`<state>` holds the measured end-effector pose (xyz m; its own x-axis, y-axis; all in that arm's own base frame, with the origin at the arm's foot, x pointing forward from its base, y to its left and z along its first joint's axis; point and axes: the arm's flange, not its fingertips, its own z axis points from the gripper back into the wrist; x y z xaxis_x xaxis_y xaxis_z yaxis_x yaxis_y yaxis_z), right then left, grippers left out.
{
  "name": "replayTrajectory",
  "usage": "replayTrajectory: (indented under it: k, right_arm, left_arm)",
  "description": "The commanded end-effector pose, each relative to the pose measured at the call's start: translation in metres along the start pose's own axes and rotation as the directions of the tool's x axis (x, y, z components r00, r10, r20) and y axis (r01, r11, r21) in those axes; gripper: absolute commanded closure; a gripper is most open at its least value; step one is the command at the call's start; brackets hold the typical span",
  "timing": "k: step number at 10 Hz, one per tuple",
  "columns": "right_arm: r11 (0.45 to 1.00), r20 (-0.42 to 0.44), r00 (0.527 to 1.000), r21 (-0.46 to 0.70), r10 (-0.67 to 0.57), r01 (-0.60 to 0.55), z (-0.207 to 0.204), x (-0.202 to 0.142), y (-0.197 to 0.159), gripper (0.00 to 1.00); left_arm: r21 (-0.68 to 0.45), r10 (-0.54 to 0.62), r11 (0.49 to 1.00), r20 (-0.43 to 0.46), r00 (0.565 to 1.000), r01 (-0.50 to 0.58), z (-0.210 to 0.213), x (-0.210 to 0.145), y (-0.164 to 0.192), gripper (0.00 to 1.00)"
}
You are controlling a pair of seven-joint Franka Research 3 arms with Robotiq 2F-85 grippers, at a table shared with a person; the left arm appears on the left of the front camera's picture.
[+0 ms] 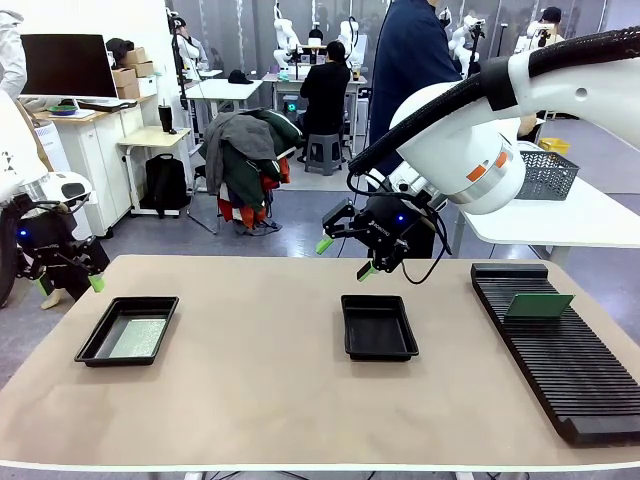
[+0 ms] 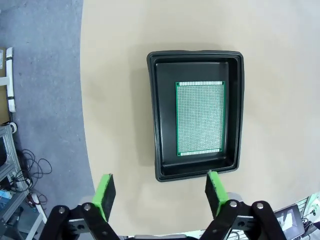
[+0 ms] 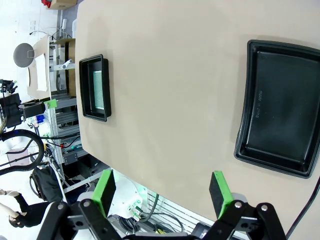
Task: Inspect and transfer BCBs to ESD trays.
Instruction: Pick up the ESD tray and place it on the left side of the table, then pick up the Blank PCB from the PCB Rack and place it in the right ESD tray.
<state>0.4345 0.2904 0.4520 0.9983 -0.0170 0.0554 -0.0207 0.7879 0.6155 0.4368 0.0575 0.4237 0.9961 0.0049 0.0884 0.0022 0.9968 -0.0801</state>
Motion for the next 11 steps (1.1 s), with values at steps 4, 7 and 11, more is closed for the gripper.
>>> replayTrajectory:
  k: [4,7,11]
  right_arm:
    - [1.000,0.001,1.000,-0.006,-0.004,0.004,-0.0009,0.0006,0.0003,0.00]
    - [1.000,0.001,1.000,-0.006,-0.004,0.004,-0.0009,0.0006,0.0003,0.00]
    - [1.000,0.001,1.000,-0.006,-0.004,0.004,-0.0009,0.0006,0.0003,0.00]
  left_arm:
    - [-0.015,-0.014,1.000,0.000,1.000,0.014,-0.0017,0.0003,0.0013,0.04]
    - [-0.015,-0.014,1.000,0.000,1.000,0.014,-0.0017,0.0003,0.0013,0.04]
    - [-0.015,-0.014,1.000,0.000,1.000,0.014,-0.0017,0.0003,0.0013,0.04]
